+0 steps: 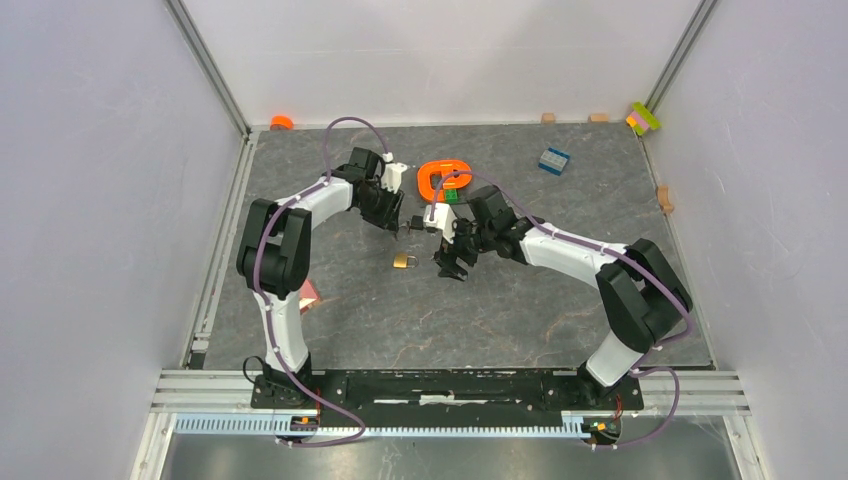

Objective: Unlock with the key
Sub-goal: Pick up the key from the center of the board.

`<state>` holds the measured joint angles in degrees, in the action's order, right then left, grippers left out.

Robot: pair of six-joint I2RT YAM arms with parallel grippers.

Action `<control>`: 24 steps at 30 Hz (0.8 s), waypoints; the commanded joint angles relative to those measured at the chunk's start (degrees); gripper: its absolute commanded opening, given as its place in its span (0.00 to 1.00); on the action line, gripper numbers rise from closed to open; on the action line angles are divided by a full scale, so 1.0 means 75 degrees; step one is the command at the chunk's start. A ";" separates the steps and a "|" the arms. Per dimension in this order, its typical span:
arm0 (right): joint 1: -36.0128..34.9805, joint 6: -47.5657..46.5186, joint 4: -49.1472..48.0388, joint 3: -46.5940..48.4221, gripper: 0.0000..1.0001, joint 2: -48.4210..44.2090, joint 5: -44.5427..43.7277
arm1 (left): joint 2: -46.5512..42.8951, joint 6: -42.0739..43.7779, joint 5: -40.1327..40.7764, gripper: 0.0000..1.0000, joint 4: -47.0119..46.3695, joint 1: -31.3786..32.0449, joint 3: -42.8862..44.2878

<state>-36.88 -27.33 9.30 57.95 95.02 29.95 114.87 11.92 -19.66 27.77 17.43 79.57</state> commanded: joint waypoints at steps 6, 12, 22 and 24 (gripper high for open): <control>0.0014 -0.0082 -0.0408 -0.0128 0.87 -0.0238 -0.0040 | 0.0246 -0.0520 -0.0197 0.40 0.0150 0.0019 0.0328; 0.0008 -0.0082 -0.0419 -0.0167 0.86 -0.0246 -0.0063 | 0.0402 -0.0651 -0.0259 0.34 0.0266 0.0020 0.0489; 0.0014 -0.0093 -0.0443 -0.0211 0.87 -0.0226 -0.0093 | 0.0394 -0.0736 -0.0273 0.22 0.0282 0.0008 0.0478; 0.0008 -0.0094 -0.0443 -0.0216 0.87 -0.0225 -0.0098 | 0.0378 -0.0753 -0.0262 0.21 0.0293 0.0008 0.0477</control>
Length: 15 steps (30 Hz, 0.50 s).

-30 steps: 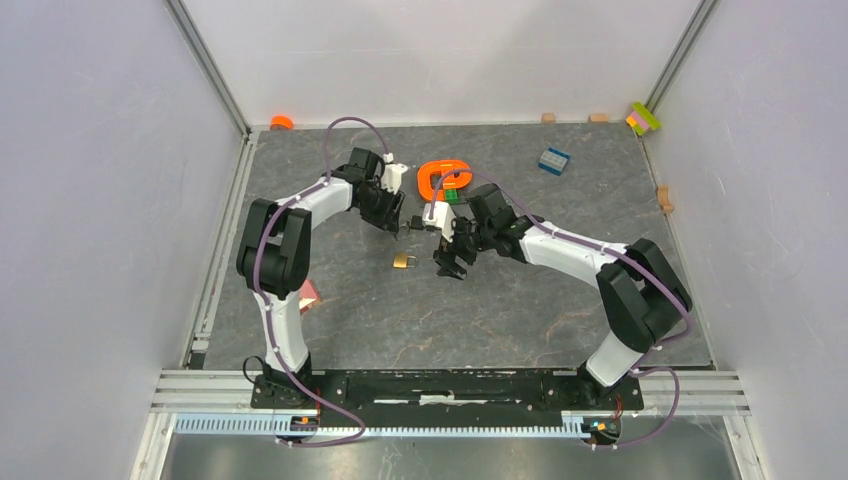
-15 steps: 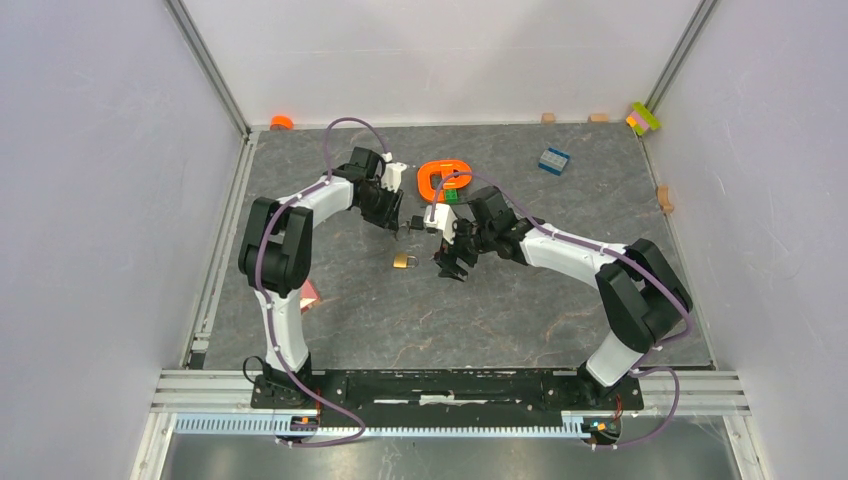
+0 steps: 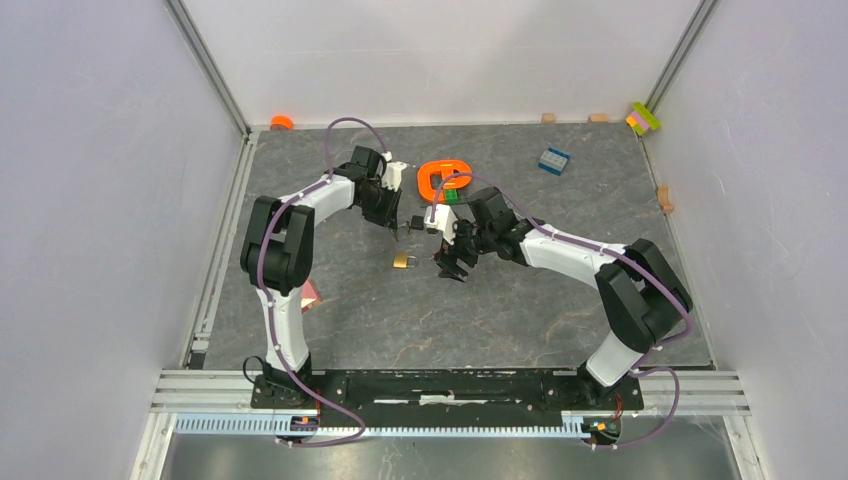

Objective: Unlock with the key
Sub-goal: Pick up the key from the center of the board.

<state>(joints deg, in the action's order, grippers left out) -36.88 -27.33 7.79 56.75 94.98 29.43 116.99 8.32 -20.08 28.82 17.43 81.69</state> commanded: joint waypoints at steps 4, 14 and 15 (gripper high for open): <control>0.0008 -0.0091 -0.0254 -0.0058 0.86 -0.0225 -0.0044 | 0.0054 -0.0294 -0.0218 0.18 0.0152 0.0008 0.0207; 0.0011 -0.0053 -0.0276 -0.0033 0.87 -0.0258 -0.0046 | -0.0285 -0.0367 -0.0483 0.02 0.0165 -0.0103 0.0161; 0.0009 -0.0031 -0.0288 -0.0032 0.87 -0.0269 -0.0045 | -0.0380 -0.0360 -0.0579 0.02 0.0160 -0.0120 0.0122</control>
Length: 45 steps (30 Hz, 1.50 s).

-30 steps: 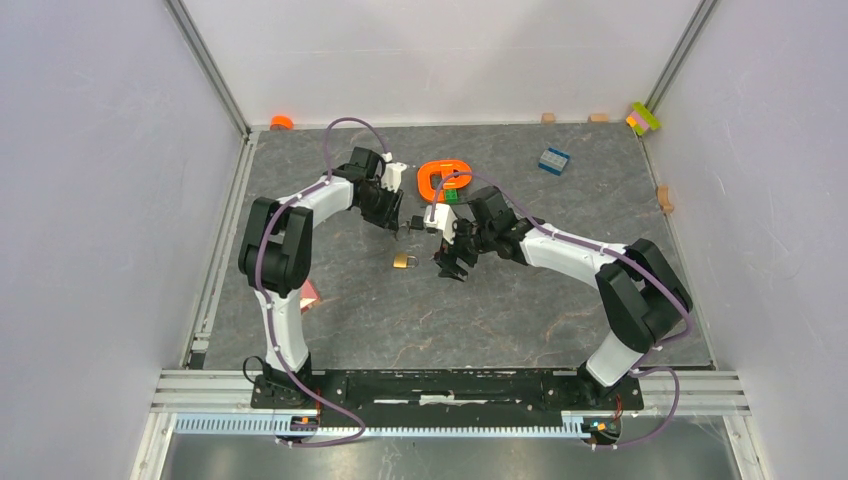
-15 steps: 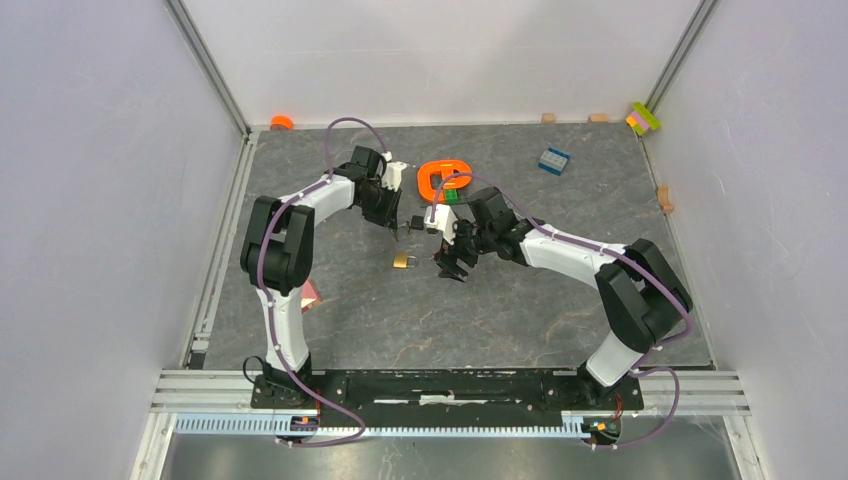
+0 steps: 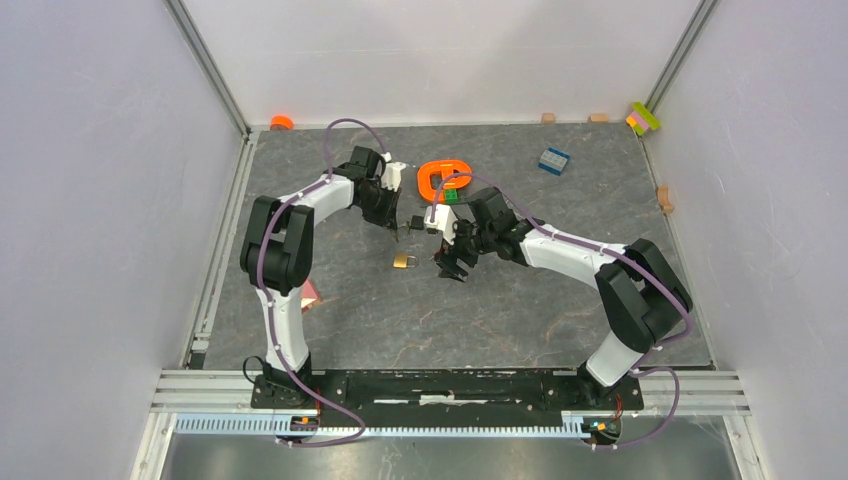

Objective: Unlock with the key
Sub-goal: Pick up the key from the center of the board.

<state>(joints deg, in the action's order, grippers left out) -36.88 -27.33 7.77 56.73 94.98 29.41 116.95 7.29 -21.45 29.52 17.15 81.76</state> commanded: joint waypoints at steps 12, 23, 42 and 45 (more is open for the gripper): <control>0.0008 0.1162 -0.1542 0.0053 0.87 -0.0910 0.0099 | -0.2745 -0.1008 -0.2286 0.02 -0.0658 -0.0189 -0.1314; 0.0008 0.1758 -0.2217 0.0195 0.83 -0.1048 0.0175 | -0.4028 -0.3536 -0.3184 0.02 -0.1956 -0.0086 -0.1959; 0.0011 0.1758 -0.2558 -0.0016 0.64 -0.1310 0.0093 | -0.4563 -0.5196 -0.3490 0.02 -0.2843 0.0404 -0.2556; 0.0014 0.1718 -0.2570 -0.0093 0.55 -0.1330 0.0134 | -0.4634 -0.5192 -0.3463 0.02 -0.2852 0.0408 -0.2539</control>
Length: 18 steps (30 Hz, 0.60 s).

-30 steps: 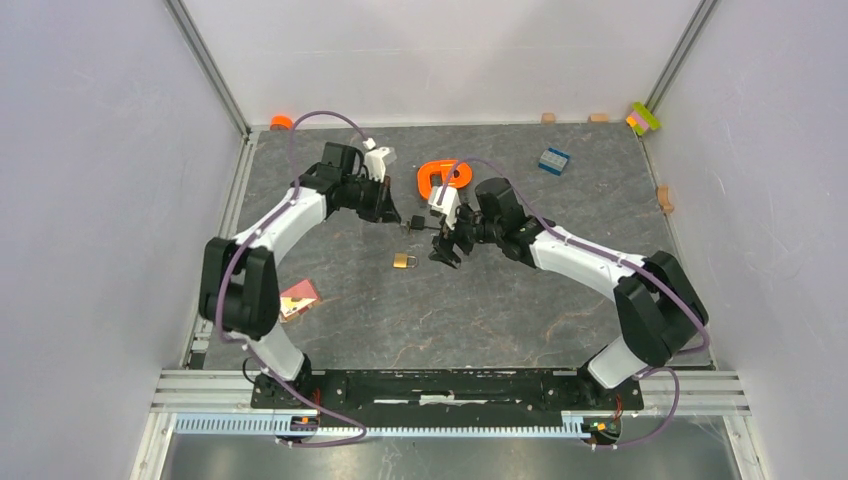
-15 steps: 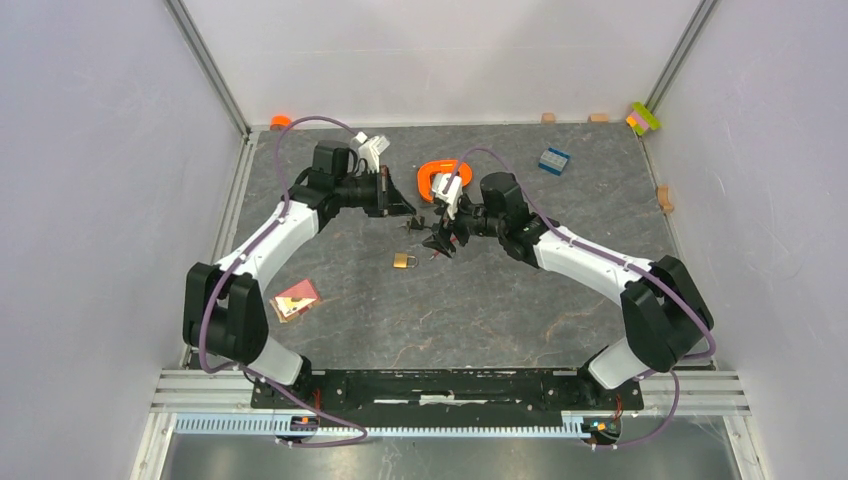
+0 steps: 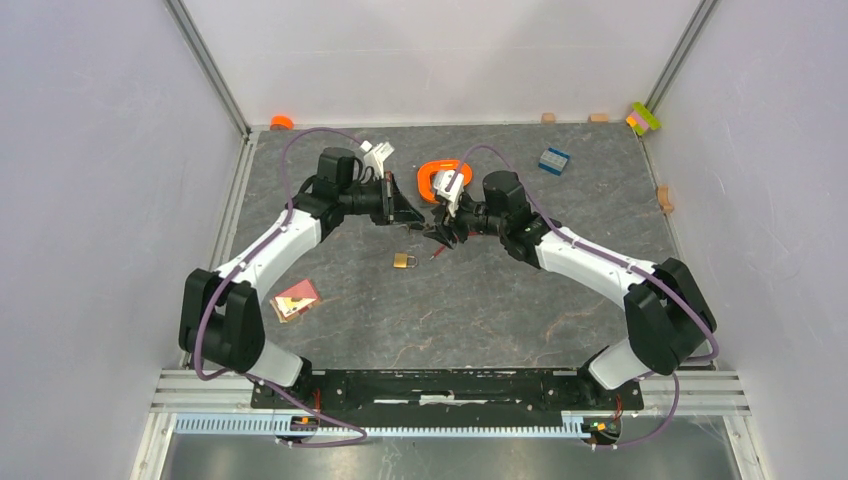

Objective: Unlock with the key
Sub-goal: Pick up the key from the center of the board.

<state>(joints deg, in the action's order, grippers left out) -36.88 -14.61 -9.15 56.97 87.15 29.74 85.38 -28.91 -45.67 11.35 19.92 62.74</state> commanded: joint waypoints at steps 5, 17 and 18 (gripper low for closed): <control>0.0016 -0.0032 -0.0406 -0.0306 0.54 -0.0353 0.0083 | -0.0484 -0.0436 -0.0237 0.02 -0.0475 0.0036 -0.0053; 0.0008 0.0097 -0.0444 -0.0169 0.52 -0.0259 0.0222 | -0.0501 -0.0551 -0.0332 0.02 -0.0559 0.0038 -0.0112; 0.0009 0.0108 -0.0444 -0.0158 0.51 -0.0253 0.0237 | -0.0509 -0.0576 -0.0333 0.02 -0.0598 0.0037 -0.0126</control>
<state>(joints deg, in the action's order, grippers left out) -36.88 -14.48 -9.91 54.50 86.39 30.00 83.31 -30.72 -46.63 9.26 20.01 62.15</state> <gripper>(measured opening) 0.518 0.032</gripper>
